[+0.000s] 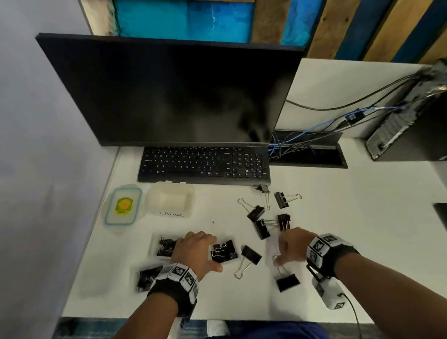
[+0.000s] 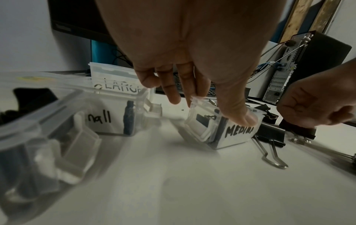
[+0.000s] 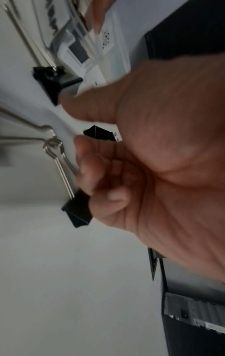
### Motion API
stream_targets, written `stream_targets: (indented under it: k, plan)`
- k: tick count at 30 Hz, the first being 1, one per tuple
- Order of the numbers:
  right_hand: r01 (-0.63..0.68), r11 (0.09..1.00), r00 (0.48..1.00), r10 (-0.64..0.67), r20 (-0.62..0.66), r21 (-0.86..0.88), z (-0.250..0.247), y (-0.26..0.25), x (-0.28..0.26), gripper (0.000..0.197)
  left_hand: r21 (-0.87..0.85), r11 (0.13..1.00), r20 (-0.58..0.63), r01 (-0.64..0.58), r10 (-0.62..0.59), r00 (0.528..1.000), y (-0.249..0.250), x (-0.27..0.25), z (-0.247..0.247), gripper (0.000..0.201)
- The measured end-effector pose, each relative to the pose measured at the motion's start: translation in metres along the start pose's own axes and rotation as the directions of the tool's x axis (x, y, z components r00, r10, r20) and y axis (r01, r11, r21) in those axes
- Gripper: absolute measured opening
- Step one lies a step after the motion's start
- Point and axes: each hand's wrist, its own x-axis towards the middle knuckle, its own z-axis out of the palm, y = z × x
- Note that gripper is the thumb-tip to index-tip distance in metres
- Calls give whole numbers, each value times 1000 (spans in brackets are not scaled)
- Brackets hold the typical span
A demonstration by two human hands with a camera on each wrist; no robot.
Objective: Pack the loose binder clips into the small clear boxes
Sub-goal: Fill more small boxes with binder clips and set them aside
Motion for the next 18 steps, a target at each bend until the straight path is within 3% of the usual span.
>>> stream_targets:
  k: [5,13,18]
  plan:
    - [33,998,989,-25,149,-50,26,11,1,55,-8,1000,5,-10,10,1000,1,1,-1,77]
    - [12,999,988,-7,-157,30,16,15,9,34,-5,1000,6,-20,20,1000,1,1,-2,77]
    - [60,987,971,-23,-236,147,5,4,14,21,-7,1000,9,-31,31,999,2,0,-1,76]
